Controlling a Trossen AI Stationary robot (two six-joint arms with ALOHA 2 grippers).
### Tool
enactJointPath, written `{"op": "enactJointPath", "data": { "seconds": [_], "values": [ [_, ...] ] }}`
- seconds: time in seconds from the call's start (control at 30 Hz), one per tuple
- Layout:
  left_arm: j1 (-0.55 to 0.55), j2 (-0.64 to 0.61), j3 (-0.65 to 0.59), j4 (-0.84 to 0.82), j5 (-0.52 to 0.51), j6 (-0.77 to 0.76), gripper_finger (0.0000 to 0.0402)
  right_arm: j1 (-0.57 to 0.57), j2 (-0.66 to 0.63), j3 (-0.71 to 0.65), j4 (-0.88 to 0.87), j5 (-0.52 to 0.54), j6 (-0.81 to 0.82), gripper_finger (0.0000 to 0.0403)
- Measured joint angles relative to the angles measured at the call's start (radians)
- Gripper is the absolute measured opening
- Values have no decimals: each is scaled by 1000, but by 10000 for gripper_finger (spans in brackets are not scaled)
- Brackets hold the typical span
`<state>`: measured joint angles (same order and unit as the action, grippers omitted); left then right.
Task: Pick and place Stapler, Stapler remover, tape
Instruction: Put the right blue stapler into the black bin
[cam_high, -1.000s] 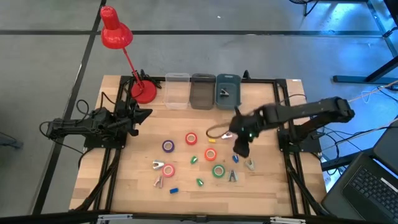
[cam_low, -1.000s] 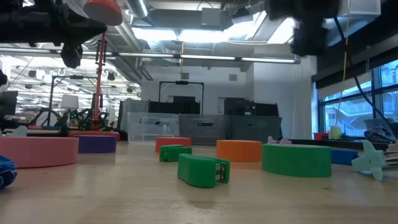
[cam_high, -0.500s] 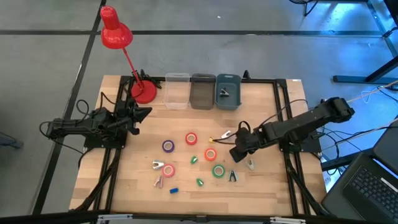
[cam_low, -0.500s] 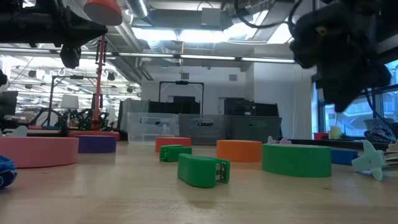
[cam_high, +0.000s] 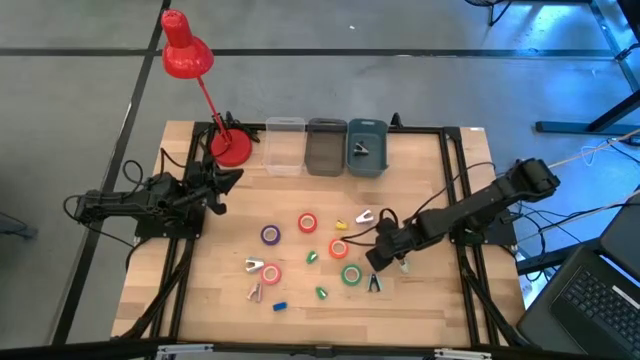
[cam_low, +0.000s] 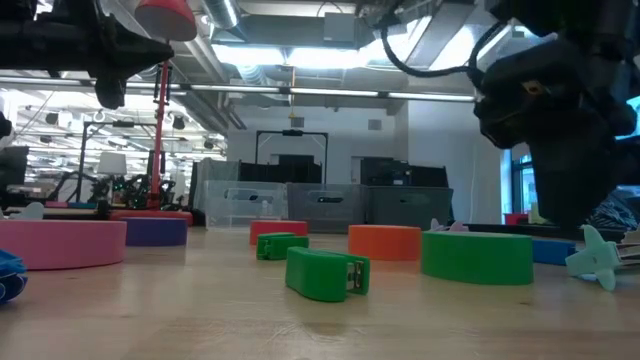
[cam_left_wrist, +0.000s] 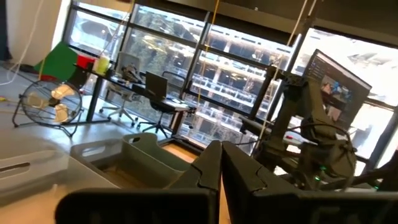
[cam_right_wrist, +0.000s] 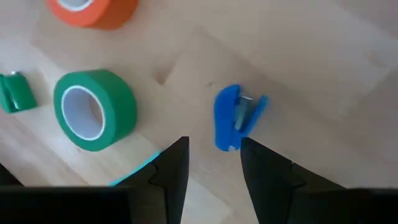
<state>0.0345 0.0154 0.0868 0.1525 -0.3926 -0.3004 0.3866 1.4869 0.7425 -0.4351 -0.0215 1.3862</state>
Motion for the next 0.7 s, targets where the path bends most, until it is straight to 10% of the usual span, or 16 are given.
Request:
{"op": "enactJointPath", "data": {
  "seconds": [0.7],
  "values": [
    [0, 0, 0, -22, -9, 0, 8, -2, 15, 2, -39, 52, -37, 223]
  ]
}}
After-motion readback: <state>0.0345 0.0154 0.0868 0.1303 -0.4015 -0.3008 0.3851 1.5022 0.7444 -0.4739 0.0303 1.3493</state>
